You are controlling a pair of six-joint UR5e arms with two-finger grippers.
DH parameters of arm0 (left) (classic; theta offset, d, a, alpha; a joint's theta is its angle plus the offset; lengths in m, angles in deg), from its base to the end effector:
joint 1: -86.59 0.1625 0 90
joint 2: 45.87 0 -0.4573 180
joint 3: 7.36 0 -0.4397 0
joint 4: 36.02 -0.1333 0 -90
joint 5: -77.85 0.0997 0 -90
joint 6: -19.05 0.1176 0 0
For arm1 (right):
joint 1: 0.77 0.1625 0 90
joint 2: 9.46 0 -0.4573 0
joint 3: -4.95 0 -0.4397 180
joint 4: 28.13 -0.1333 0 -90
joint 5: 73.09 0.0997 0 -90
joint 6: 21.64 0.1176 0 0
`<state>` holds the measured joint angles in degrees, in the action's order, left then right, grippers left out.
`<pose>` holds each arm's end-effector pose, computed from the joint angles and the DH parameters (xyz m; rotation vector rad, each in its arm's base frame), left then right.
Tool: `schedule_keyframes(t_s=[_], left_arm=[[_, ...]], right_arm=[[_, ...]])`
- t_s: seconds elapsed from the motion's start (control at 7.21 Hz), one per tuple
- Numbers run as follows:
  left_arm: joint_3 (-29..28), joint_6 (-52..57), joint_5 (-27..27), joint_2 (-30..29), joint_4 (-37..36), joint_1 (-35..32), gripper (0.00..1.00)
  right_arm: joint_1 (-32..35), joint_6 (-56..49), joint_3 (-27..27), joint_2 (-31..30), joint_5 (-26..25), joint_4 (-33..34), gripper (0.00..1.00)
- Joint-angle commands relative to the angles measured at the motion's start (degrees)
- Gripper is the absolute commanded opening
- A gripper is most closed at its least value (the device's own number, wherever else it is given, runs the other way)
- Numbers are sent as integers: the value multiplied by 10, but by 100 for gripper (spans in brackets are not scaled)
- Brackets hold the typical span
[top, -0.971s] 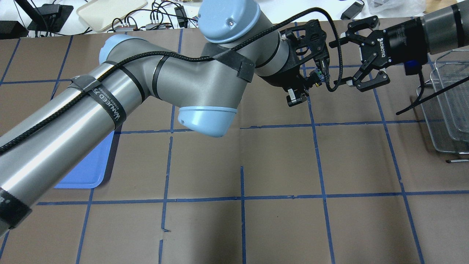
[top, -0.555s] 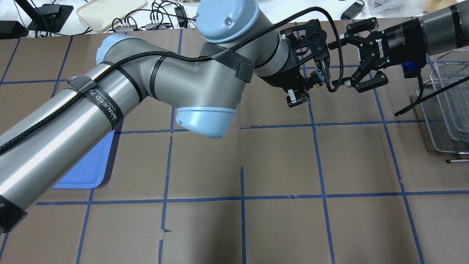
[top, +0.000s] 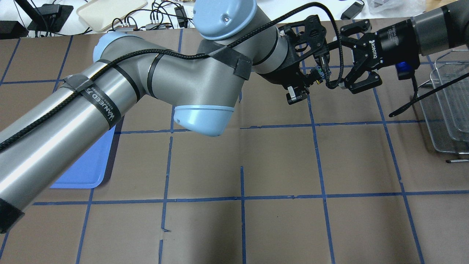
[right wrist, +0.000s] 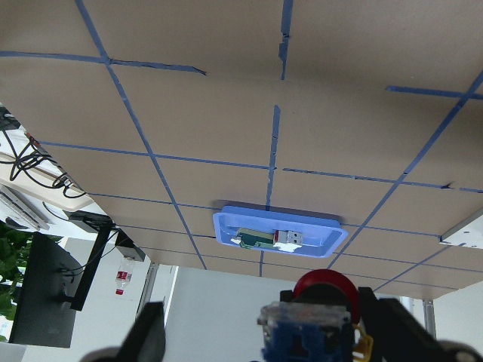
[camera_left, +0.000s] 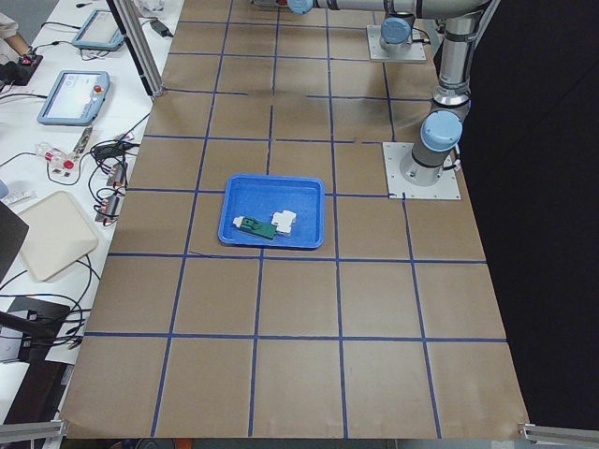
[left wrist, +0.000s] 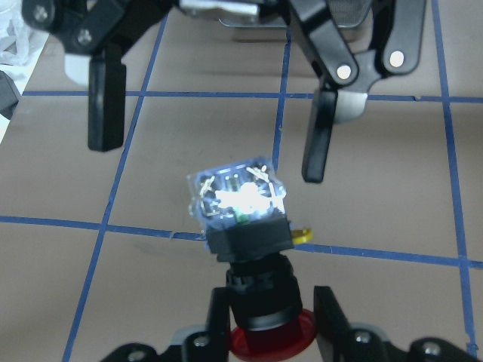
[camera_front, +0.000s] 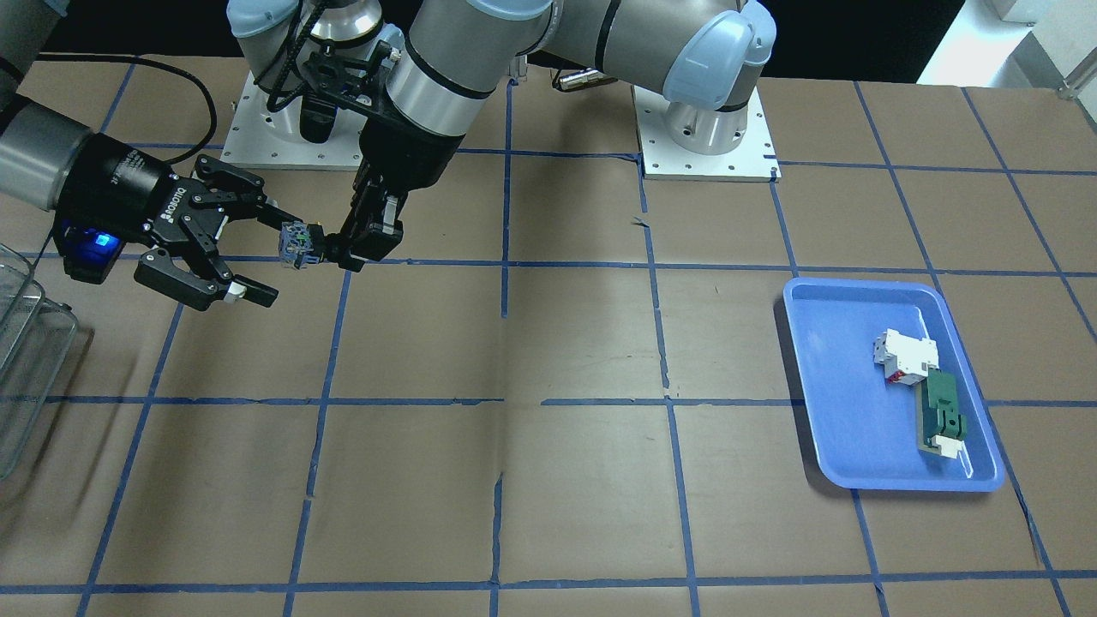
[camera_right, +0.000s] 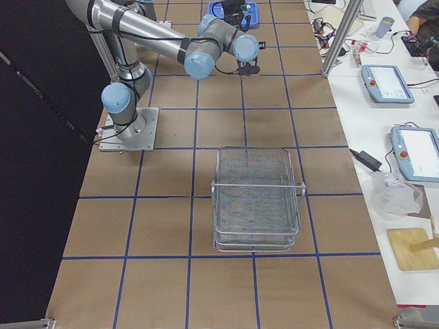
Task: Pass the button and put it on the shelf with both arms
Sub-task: 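Close the right gripper on the button's blue body above the left gripper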
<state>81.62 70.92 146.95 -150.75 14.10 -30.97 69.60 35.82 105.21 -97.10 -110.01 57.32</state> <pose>-0.4710 -0.5236 0.4441 -1.8742 -2.0703 0.7386 0.0386 -0.5683 0.4264 1.5447 1.6648 0.6901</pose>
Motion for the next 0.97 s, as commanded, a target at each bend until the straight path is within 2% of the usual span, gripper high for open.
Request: schedule_keyframes(t_s=[0.0,0.83], left_arm=[[4,0,1,3,2,0,0],[4,0,1,5,2,1,0]], right_arm=[[9,0,-1,-2,0,0,100],[11,0,9,-17,-1,-10,100]])
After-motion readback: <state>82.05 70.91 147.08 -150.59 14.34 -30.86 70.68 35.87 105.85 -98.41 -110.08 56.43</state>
